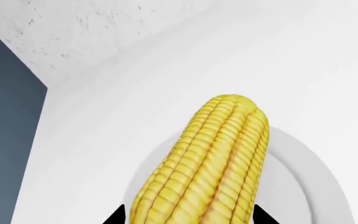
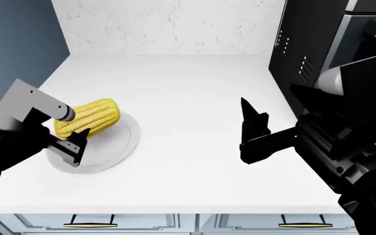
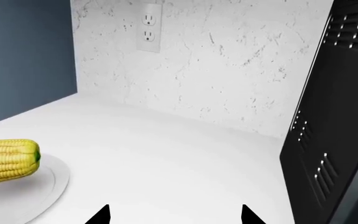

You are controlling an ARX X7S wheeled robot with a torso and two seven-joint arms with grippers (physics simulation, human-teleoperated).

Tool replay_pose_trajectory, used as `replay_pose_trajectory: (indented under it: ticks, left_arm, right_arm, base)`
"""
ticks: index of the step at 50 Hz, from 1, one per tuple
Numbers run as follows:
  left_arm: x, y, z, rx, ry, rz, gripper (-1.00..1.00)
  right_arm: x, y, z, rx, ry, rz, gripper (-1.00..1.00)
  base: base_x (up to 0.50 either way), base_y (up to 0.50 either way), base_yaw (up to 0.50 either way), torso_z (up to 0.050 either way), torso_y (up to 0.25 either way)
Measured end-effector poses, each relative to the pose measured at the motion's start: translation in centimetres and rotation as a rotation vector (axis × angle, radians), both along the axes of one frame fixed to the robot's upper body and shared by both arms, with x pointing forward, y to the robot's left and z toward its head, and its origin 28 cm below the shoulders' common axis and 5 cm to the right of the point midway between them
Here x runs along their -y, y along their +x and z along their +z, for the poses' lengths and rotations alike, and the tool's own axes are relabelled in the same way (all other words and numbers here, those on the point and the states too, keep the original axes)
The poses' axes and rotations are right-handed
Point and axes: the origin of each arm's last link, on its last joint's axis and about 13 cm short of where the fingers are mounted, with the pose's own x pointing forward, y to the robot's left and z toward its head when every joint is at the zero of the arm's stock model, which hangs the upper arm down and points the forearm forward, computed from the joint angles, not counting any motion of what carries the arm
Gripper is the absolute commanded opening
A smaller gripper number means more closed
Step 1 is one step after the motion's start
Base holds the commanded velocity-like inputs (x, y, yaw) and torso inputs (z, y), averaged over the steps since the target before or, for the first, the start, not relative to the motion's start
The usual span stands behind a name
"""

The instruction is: Place the corn on the top rack of the oven.

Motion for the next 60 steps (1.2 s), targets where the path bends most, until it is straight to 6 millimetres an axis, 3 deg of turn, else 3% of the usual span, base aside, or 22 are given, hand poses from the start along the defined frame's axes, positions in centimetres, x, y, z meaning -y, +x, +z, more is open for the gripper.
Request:
replay_pose_trajectory:
  ticks: [19, 44, 60]
  left_arm:
    - [0.8, -2.3, 1.5, 0.172, -0.164, 0.031, -1.0]
    - [4.3, -7.3, 1.9, 0.369, -0.286, 0.103, -1.0]
    - [5.1, -8.9, 1.9, 0.411, -0.266, 0.107, -1.0]
  right_arm:
    - [-0.2, -0.5, 0.4, 0.028, 0.0, 0.004, 1.0]
    - [-0.4, -2.0, 0.7, 0.104, -0.007, -0.054, 1.0]
    - [-0.4, -2.5, 0.7, 0.111, -0.015, -0.066, 1.0]
  base:
    - [0.0, 0.0, 0.0, 0.0, 0.001]
    - [0.0, 0.0, 0.0, 0.0, 0.001]
    - [-0.48, 0.0, 0.0, 0.0, 0.001]
